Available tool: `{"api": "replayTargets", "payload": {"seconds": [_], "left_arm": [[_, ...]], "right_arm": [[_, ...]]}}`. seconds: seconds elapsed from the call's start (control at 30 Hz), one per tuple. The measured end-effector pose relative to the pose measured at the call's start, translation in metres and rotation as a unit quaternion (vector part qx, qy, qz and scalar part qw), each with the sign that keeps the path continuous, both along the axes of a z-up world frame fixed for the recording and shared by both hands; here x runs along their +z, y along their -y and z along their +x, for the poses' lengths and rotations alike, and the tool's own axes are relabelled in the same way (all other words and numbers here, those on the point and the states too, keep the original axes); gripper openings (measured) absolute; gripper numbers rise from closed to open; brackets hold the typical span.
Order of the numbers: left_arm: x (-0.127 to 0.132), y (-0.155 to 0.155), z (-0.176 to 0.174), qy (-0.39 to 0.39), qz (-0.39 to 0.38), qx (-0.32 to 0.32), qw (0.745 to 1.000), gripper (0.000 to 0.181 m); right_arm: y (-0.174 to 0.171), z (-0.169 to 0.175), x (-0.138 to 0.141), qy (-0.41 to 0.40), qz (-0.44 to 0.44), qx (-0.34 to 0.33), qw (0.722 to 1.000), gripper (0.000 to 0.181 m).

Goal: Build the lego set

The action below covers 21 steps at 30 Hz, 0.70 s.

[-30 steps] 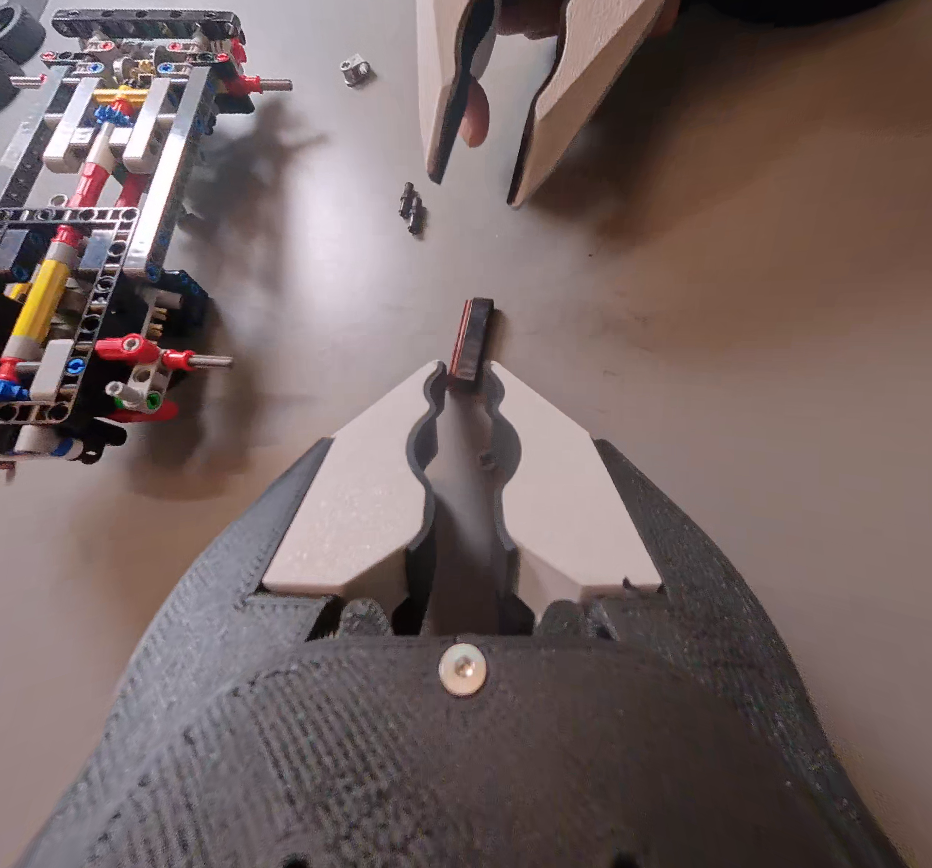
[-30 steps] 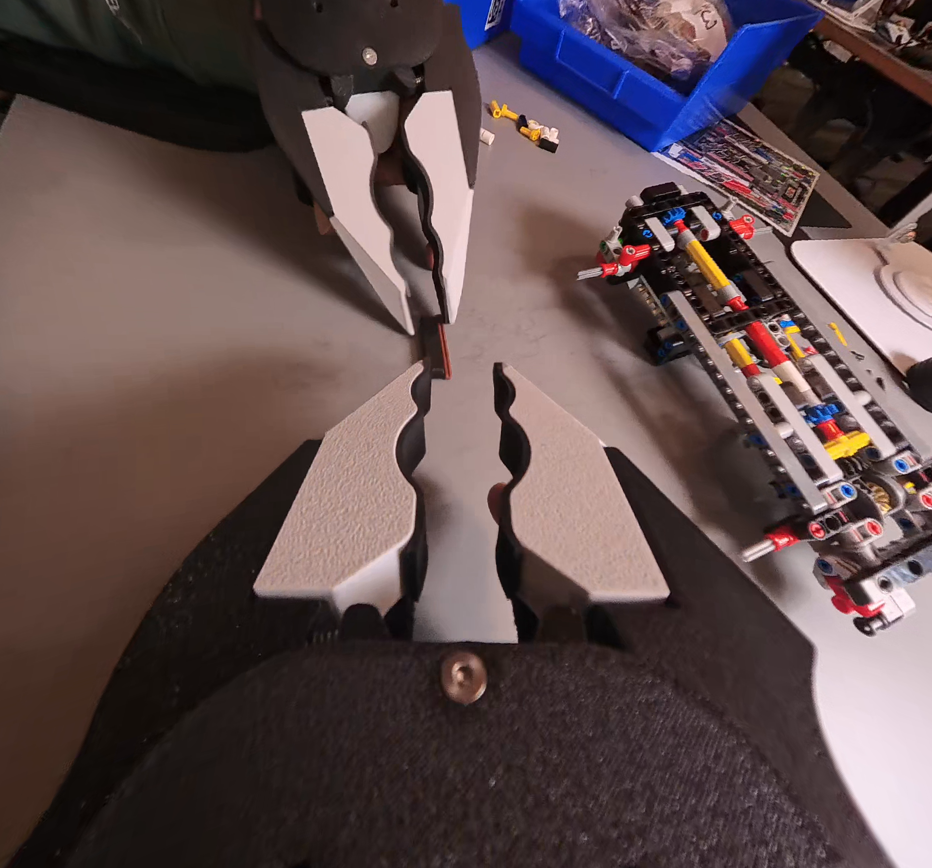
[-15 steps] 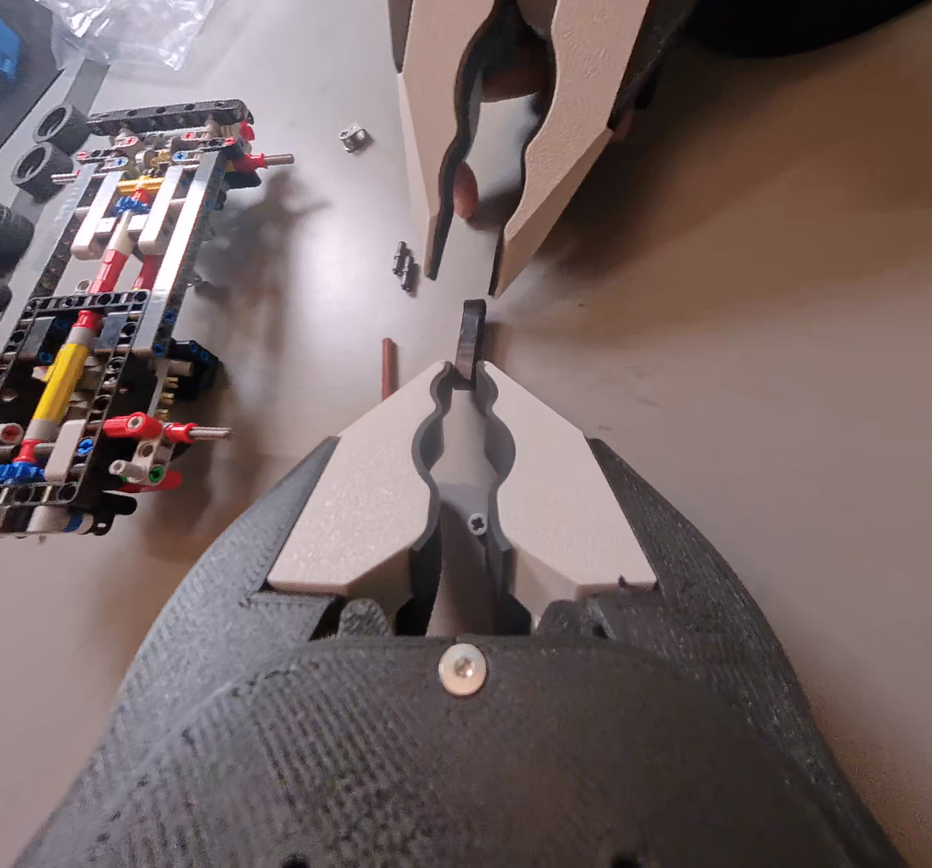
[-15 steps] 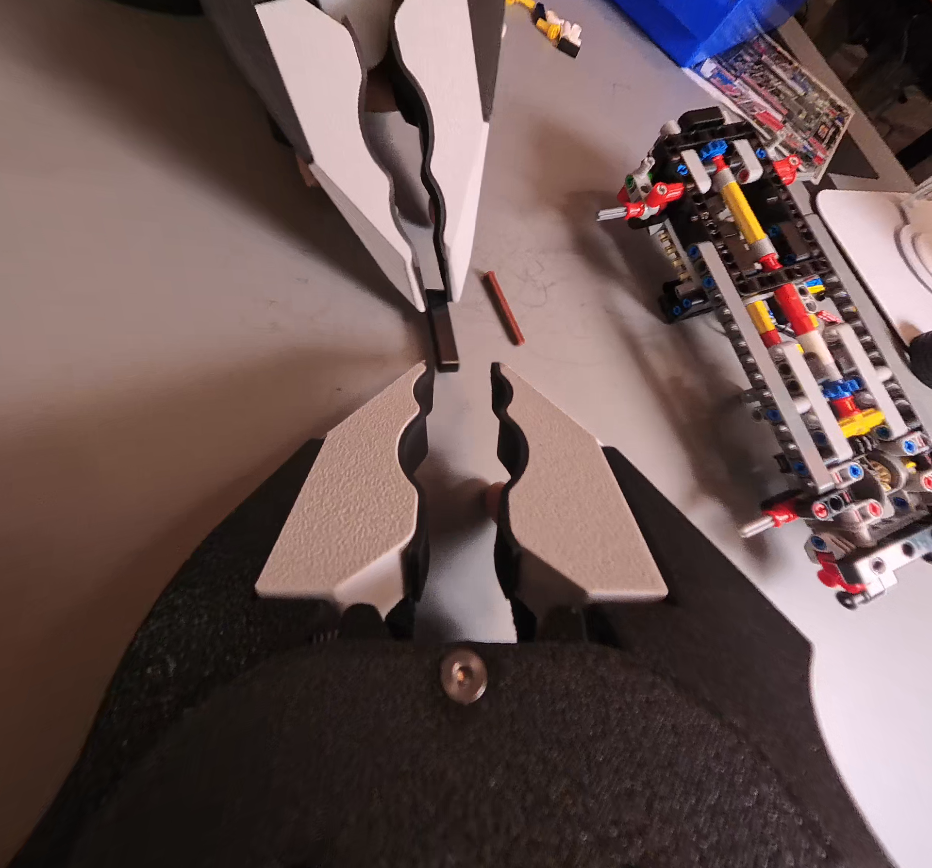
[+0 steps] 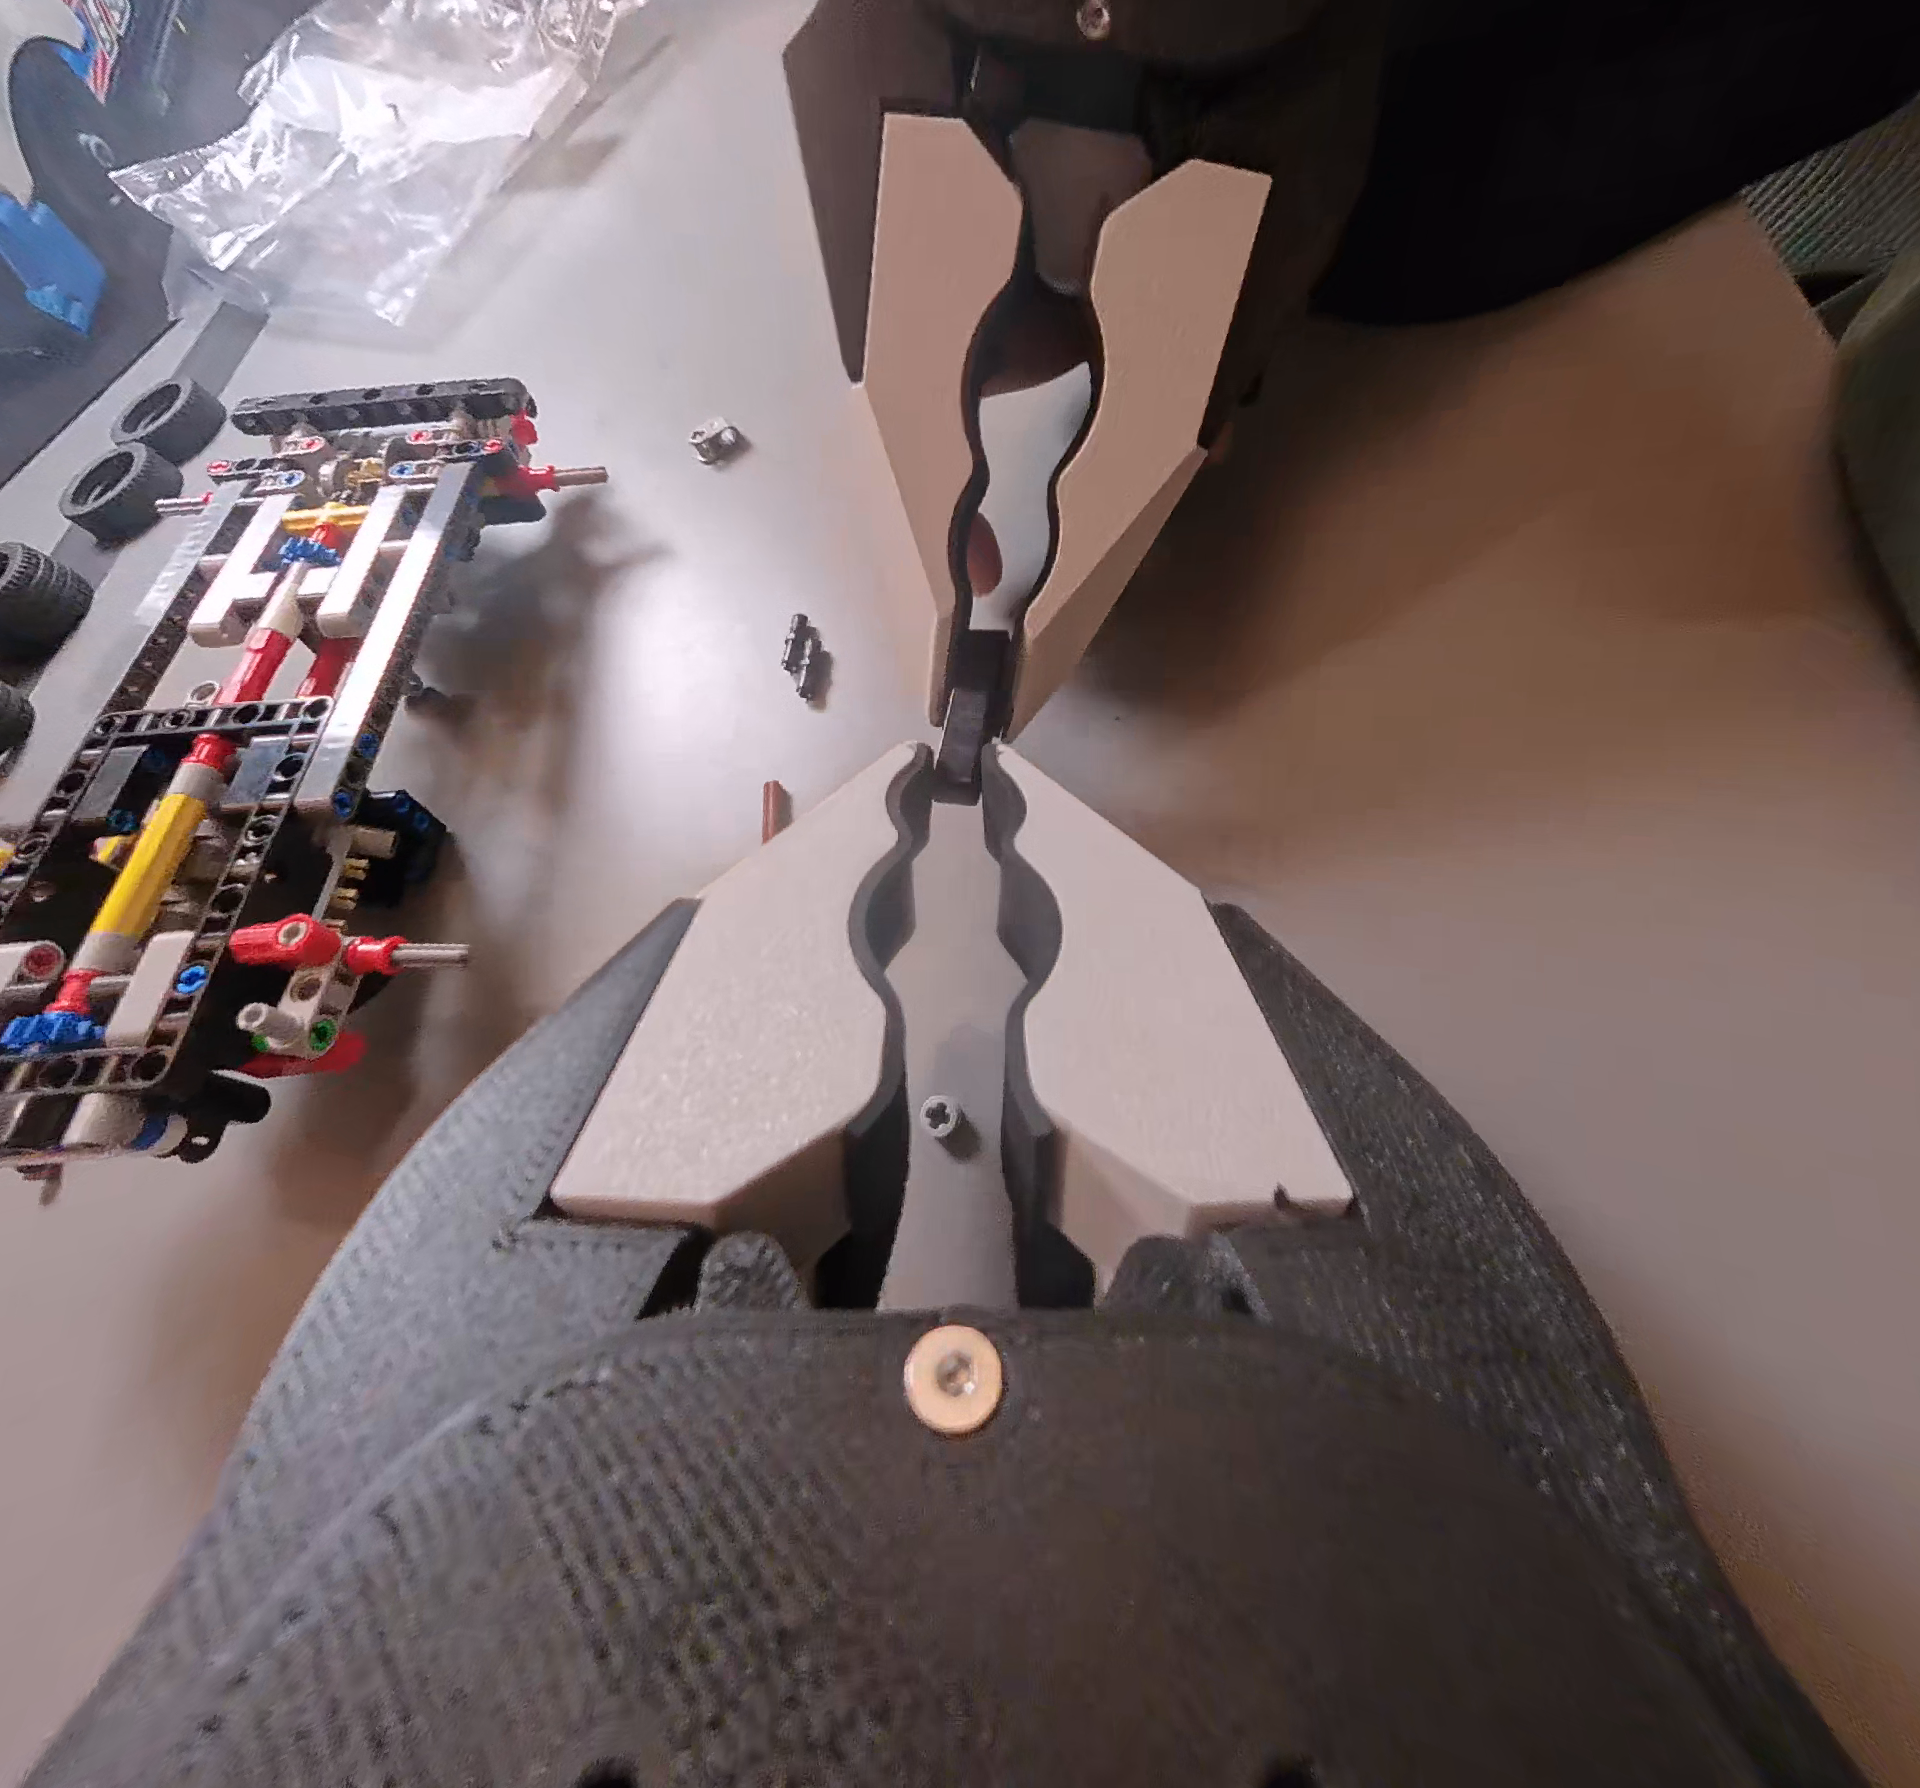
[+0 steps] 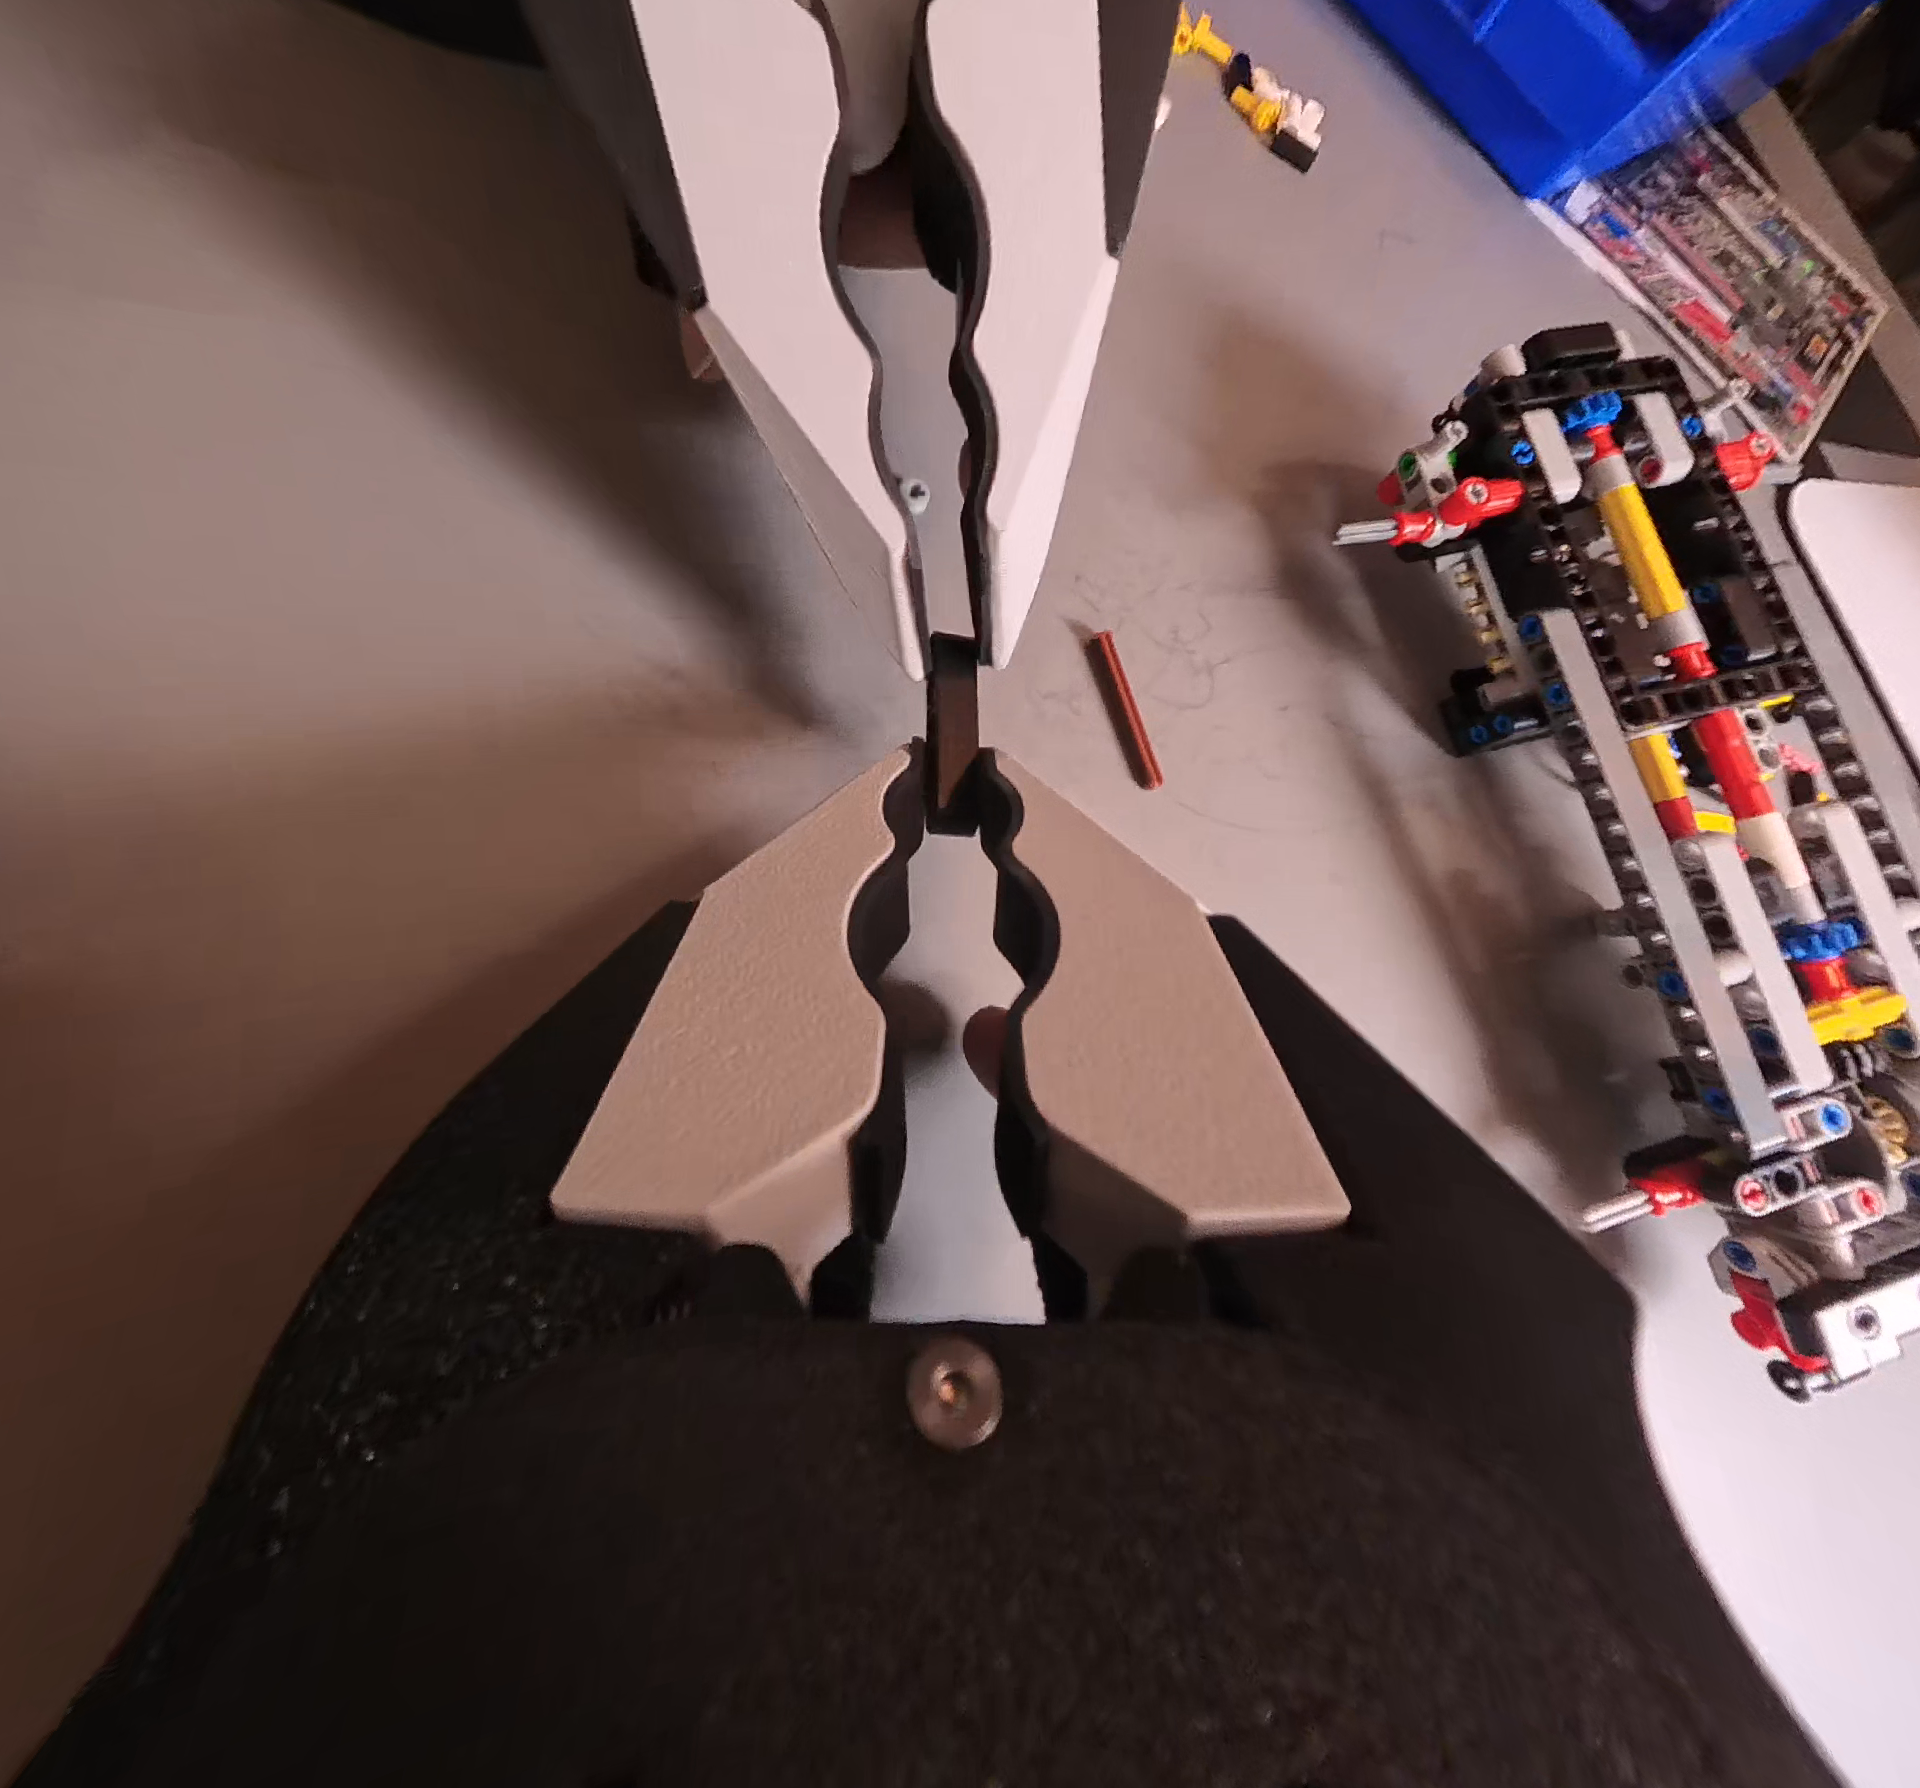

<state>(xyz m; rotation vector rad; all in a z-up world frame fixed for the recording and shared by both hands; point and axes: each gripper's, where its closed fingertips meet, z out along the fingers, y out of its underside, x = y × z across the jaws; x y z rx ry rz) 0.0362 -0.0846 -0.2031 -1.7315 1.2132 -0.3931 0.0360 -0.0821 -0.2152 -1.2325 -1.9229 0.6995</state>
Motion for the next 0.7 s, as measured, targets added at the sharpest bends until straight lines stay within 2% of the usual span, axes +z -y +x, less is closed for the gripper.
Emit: {"api": "replayTargets", "payload": {"seconds": [0.1, 0.2, 0.27, 0.4, 0.5, 0.6, 0.7], "left_arm": [[0.008, -0.001, -0.002, 0.041, -0.015, 0.009, 0.999, 0.013], [0.015, 0.0, -0.005, 0.116, -0.085, 0.019, 0.989, 0.027], [0.024, 0.004, -0.005, 0.183, -0.149, 0.011, 0.972, 0.034], [0.043, 0.01, -0.003, 0.283, -0.232, -0.01, 0.931, 0.029], [0.042, 0.013, 0.0, 0.294, -0.253, -0.017, 0.922, 0.02], [0.039, 0.017, 0.005, 0.279, -0.25, -0.026, 0.927, 0.009], [0.037, 0.015, 0.004, 0.26, -0.23, -0.019, 0.937, 0.008]], "right_arm": [[-0.001, -0.003, 0.008, -0.034, 0.029, 0.004, 0.999, 0.005], [0.002, -0.005, 0.026, -0.099, 0.072, 0.023, 0.992, 0.005], [0.005, -0.006, 0.04, -0.142, 0.105, 0.033, 0.984, 0.005], [0.007, -0.007, 0.055, -0.187, 0.197, 0.04, 0.962, 0.005], [0.011, -0.008, 0.057, -0.196, 0.238, 0.05, 0.95, 0.005], [0.012, -0.009, 0.055, -0.194, 0.264, 0.054, 0.943, 0.004], [0.01, -0.009, 0.052, -0.19, 0.232, 0.049, 0.953, 0.004]]}}
